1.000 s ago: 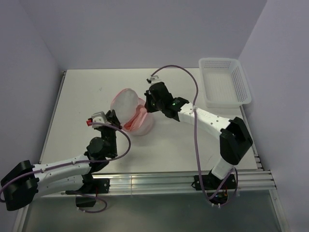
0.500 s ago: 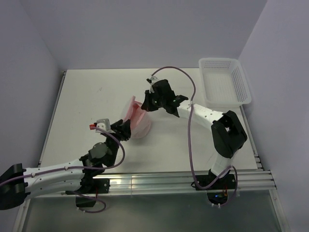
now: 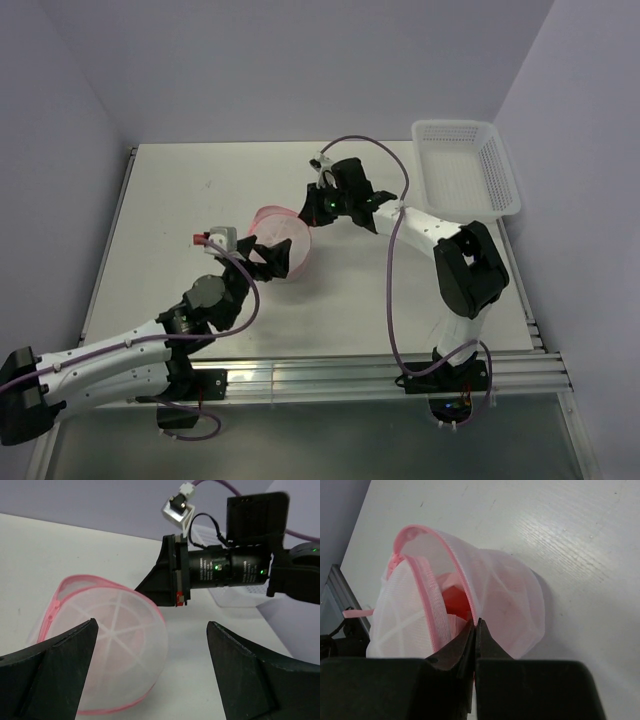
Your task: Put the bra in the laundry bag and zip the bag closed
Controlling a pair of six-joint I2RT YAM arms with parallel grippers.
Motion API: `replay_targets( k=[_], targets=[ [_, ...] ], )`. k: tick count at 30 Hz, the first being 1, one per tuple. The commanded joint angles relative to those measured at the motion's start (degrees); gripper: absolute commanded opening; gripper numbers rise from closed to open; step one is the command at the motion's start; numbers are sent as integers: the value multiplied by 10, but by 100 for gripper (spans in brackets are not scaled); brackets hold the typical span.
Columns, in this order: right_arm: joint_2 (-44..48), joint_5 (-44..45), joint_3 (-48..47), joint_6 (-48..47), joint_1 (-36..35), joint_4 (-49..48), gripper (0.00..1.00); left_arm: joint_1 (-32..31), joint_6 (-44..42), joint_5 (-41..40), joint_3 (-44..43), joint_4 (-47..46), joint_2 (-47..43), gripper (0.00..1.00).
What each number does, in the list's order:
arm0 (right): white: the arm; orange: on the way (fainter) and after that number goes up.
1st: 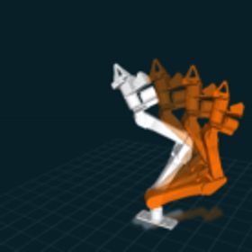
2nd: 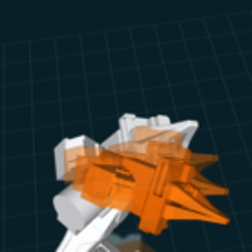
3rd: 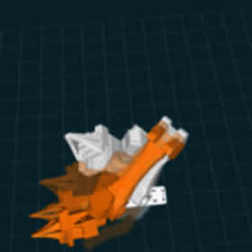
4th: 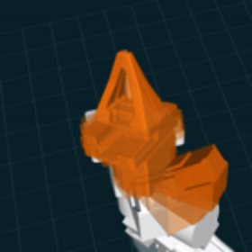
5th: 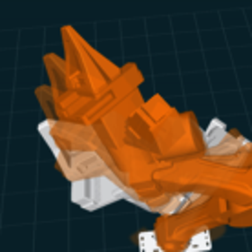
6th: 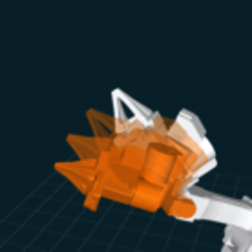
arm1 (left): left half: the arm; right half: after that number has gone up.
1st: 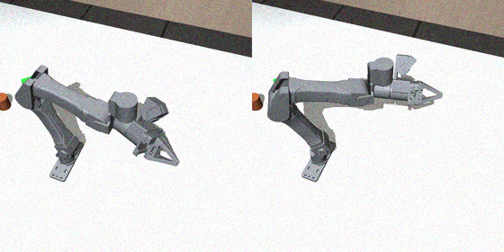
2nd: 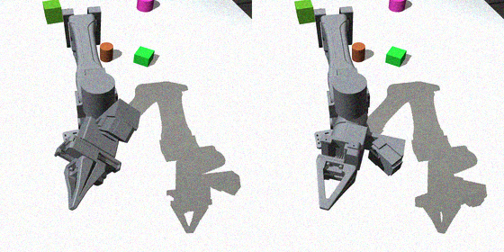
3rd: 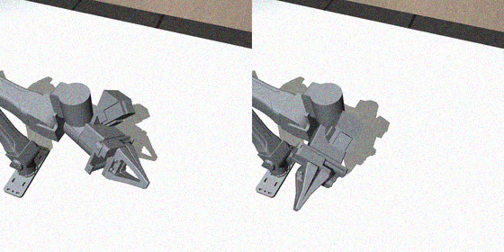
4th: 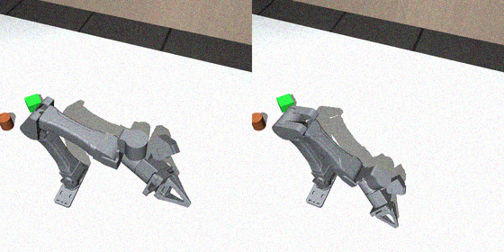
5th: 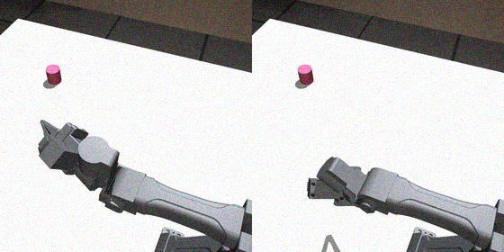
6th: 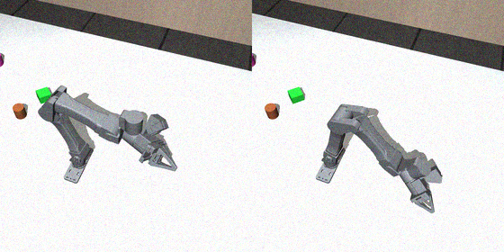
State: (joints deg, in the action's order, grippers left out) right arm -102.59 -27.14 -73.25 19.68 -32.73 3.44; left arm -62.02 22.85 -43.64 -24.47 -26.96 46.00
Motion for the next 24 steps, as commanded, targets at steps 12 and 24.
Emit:
replay_targets(
  k=[12,24],
  targets=[
    [4,-28,-1,-15,8,-32,0,172,114,262,-114,136,-6,95],
    [14,-6,14,-11,8,-55,9,343,217,334,-88,201,15,79]
  ],
)
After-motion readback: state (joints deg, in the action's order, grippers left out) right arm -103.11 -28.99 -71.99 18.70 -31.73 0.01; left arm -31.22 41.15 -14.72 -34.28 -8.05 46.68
